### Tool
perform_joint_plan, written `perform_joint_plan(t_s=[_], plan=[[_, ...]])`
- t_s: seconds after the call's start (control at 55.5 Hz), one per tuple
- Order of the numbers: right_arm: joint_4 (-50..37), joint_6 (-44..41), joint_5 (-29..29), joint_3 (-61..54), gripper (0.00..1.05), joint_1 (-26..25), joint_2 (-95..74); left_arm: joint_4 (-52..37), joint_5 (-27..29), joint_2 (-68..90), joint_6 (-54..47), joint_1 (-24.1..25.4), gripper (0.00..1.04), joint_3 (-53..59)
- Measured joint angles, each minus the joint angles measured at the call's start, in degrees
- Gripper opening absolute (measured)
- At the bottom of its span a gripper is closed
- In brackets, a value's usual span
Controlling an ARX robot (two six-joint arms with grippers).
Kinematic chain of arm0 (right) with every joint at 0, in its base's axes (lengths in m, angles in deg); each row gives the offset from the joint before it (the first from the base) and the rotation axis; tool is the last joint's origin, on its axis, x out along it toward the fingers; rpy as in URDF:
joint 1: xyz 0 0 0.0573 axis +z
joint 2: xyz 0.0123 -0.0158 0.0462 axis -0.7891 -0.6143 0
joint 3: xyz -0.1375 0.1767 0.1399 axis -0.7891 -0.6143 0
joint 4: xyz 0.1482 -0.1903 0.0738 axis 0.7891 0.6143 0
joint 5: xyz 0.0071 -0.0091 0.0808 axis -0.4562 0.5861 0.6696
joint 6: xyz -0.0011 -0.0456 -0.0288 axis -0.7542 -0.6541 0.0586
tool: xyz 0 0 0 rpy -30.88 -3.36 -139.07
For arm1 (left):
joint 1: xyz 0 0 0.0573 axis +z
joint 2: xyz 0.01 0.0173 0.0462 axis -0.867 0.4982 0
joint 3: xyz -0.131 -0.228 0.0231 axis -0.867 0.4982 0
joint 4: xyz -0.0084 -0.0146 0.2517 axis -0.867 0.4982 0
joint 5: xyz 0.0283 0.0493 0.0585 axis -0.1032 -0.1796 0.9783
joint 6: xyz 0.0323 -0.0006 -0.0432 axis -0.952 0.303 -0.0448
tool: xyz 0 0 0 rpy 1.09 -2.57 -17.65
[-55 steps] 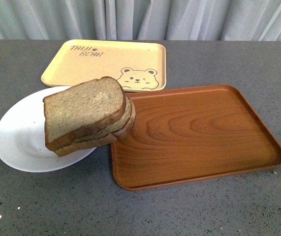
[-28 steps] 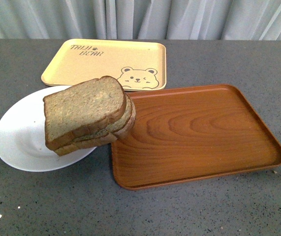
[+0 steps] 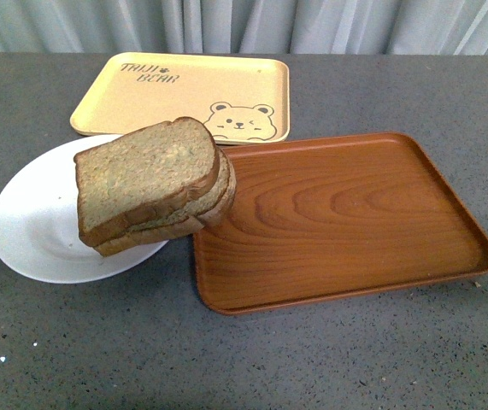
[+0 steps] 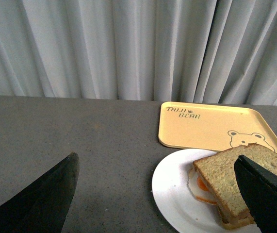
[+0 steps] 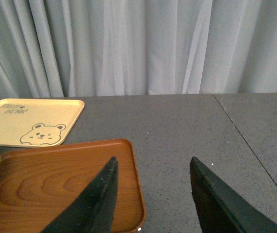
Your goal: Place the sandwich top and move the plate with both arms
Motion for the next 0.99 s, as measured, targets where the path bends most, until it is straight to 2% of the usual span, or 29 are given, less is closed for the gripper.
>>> perform_joint_plan(t_s=[0.216, 0.252, 0.27, 0.306, 0.324, 0.361, 0.397, 0.469, 0.613, 0.757, 0.992], plan=[[0.0, 0.0, 0.0, 0.0, 0.81, 0.0, 0.0, 0.3, -1.1, 0.3, 0.3, 0.2, 0.96, -0.1], [0.0, 0.0, -0.1, 0.0, 0.86, 0.0, 0.0, 5.9, -10.1, 2.9, 3.9, 2.7, 0.96, -2.1], [0.0, 0.0, -0.1, 0.0, 0.9, 0.0, 0.0, 7.3, -12.2, 4.0, 5.6, 3.4, 0.96, -2.8], [0.0, 0.0, 0.0, 0.0, 0.95, 0.0, 0.0, 11.0, -20.5, 9.9, 10.1, 5.2, 0.96, -5.3], [0.0, 0.0, 0.2, 0.0, 0.97, 0.0, 0.0, 11.0, -22.2, 11.6, 11.5, 5.2, 0.96, -5.7], [0.0, 0.0, 0.1, 0.0, 0.97, 0.0, 0.0, 9.5, -26.9, 17.2, 16.9, 4.7, 0.96, -6.8], [0.0, 0.0, 0.1, 0.0, 0.95, 0.0, 0.0, 7.4, -27.6, 20.7, 20.2, 3.9, 0.96, -7.3], [0.0, 0.0, 0.0, 0.0, 0.96, 0.0, 0.0, -2.3, -25.9, 32.0, 27.7, 0.9, 0.96, -8.0], [0.0, 0.0, 0.0, 0.0, 0.96, 0.0, 0.0, -15.5, -24.0, 46.8, 32.7, 0.4, 0.96, -8.1], [0.0, 0.0, 0.0, 0.0, 0.96, 0.0, 0.0, -27.6, -24.0, 62.9, 33.9, 2.4, 0.96, -8.8], [0.0, 0.0, 0.0, 0.0, 0.96, 0.0, 0.0, -38.9, -24.2, 82.9, 33.8, 7.7, 0.96, -12.3]])
